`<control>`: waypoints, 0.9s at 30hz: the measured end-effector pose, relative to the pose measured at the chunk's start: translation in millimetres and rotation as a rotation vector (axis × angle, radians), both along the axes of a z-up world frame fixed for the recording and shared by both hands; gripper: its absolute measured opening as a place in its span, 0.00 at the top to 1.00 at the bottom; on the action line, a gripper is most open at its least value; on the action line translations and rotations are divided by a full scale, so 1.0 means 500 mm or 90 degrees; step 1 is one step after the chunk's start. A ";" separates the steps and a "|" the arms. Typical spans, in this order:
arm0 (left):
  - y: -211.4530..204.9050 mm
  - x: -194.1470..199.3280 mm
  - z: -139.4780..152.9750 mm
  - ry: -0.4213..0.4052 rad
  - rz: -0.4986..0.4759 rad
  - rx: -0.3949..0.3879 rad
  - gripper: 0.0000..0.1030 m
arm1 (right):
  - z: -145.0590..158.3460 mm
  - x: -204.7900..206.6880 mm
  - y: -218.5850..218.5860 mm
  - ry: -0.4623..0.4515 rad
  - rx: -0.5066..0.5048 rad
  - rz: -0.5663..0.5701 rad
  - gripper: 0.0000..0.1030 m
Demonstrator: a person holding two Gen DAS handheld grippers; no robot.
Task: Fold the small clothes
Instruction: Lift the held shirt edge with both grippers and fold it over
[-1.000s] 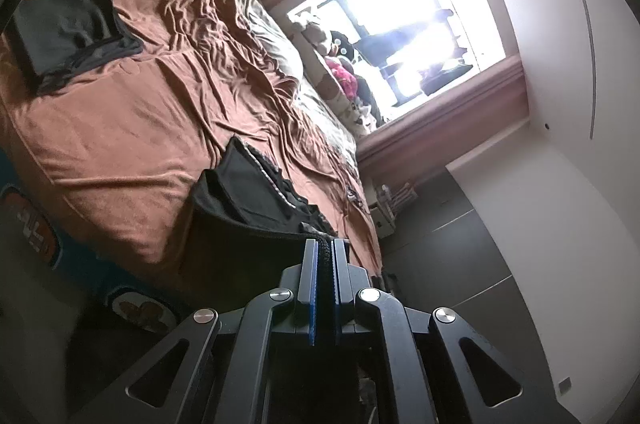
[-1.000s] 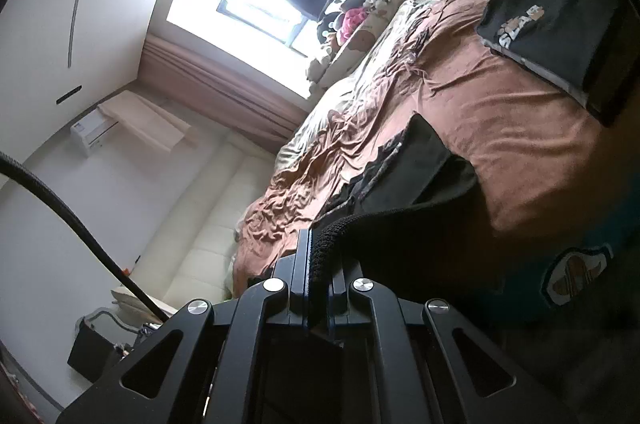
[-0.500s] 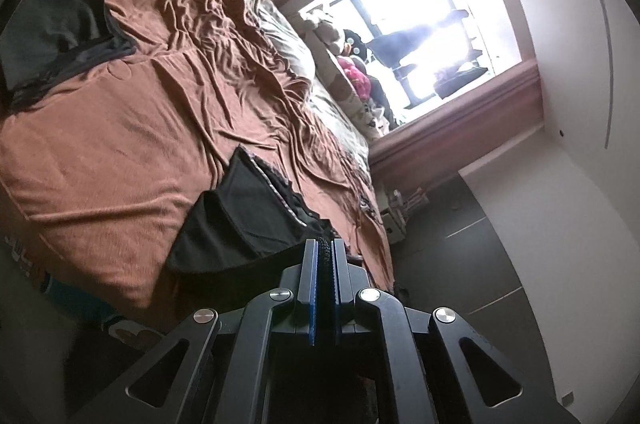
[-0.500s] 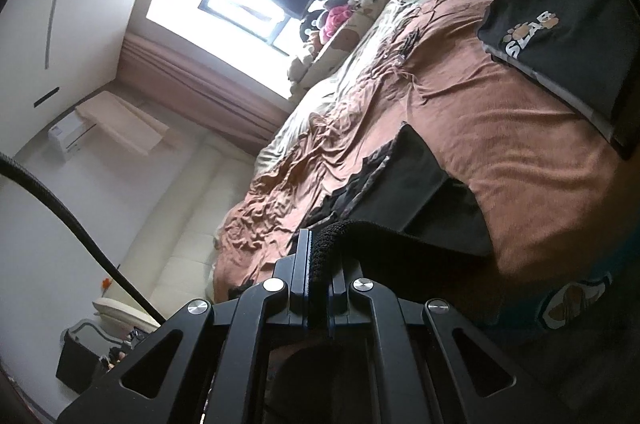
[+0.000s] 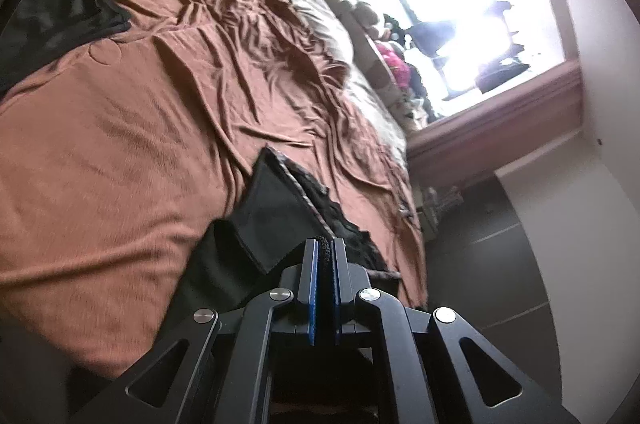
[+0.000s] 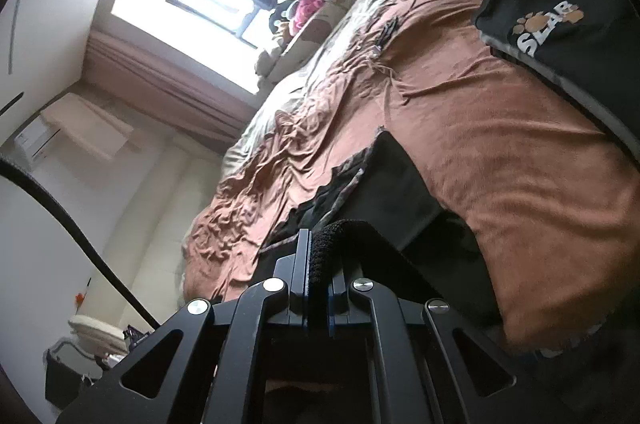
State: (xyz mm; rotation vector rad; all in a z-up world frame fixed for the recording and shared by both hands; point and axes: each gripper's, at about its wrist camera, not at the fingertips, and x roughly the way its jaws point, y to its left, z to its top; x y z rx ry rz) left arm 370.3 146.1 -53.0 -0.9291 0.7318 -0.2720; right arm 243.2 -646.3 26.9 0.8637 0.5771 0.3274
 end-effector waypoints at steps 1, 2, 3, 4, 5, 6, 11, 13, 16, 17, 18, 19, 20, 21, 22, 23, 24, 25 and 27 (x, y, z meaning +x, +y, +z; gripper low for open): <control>-0.002 0.012 -0.005 0.004 0.002 0.000 0.95 | 0.000 0.012 0.003 0.005 -0.003 -0.002 0.98; -0.006 0.033 -0.014 0.011 0.004 0.001 0.95 | 0.001 0.025 0.008 0.010 -0.007 -0.004 0.98; -0.007 0.044 -0.019 0.014 0.006 0.002 0.95 | 0.001 0.039 0.012 0.015 -0.010 -0.005 0.98; -0.010 0.058 -0.024 0.019 0.008 0.004 0.95 | 0.002 0.050 0.014 0.019 -0.011 -0.006 0.98; -0.013 0.077 -0.032 0.025 0.011 0.008 0.95 | 0.002 0.063 0.017 0.024 -0.012 -0.008 0.98; -0.014 0.090 -0.037 0.030 0.014 0.011 0.95 | 0.001 0.077 0.021 0.031 -0.012 -0.011 0.98; -0.014 0.151 -0.063 0.053 0.036 0.022 0.95 | -0.006 0.123 0.017 0.048 0.005 -0.035 0.98; -0.014 0.171 -0.069 0.058 0.041 0.024 0.95 | -0.013 0.139 0.014 0.058 0.008 -0.048 0.98; -0.019 0.208 -0.082 0.065 0.044 0.033 0.95 | -0.021 0.158 0.013 0.070 0.003 -0.062 0.98; -0.021 0.218 -0.085 0.068 0.043 0.037 0.95 | -0.024 0.168 0.013 0.075 0.002 -0.064 0.98; -0.023 0.228 -0.090 0.071 0.043 0.040 0.95 | -0.028 0.179 0.013 0.082 0.000 -0.065 0.98; -0.026 0.241 -0.095 0.074 0.042 0.046 0.95 | -0.029 0.190 0.018 0.089 -0.002 -0.066 0.98; -0.028 0.254 -0.101 0.078 0.042 0.053 0.95 | -0.030 0.199 0.021 0.095 -0.005 -0.065 0.98; -0.030 0.266 -0.108 0.084 0.042 0.059 0.95 | -0.031 0.211 0.025 0.102 -0.007 -0.063 0.98; -0.029 0.280 -0.118 0.091 0.045 0.065 0.95 | -0.032 0.219 0.029 0.106 -0.010 -0.061 0.98; -0.029 0.290 -0.125 0.097 0.048 0.068 0.95 | -0.032 0.228 0.034 0.113 -0.014 -0.059 0.98; -0.027 0.300 -0.132 0.103 0.050 0.072 0.95 | -0.028 0.238 0.036 0.117 -0.016 -0.058 0.98; -0.027 0.309 -0.137 0.107 0.052 0.075 0.95 | -0.027 0.249 0.036 0.121 -0.021 -0.057 0.98; -0.028 0.328 -0.147 0.114 0.053 0.087 0.95 | -0.022 0.269 0.044 0.126 -0.036 -0.056 0.98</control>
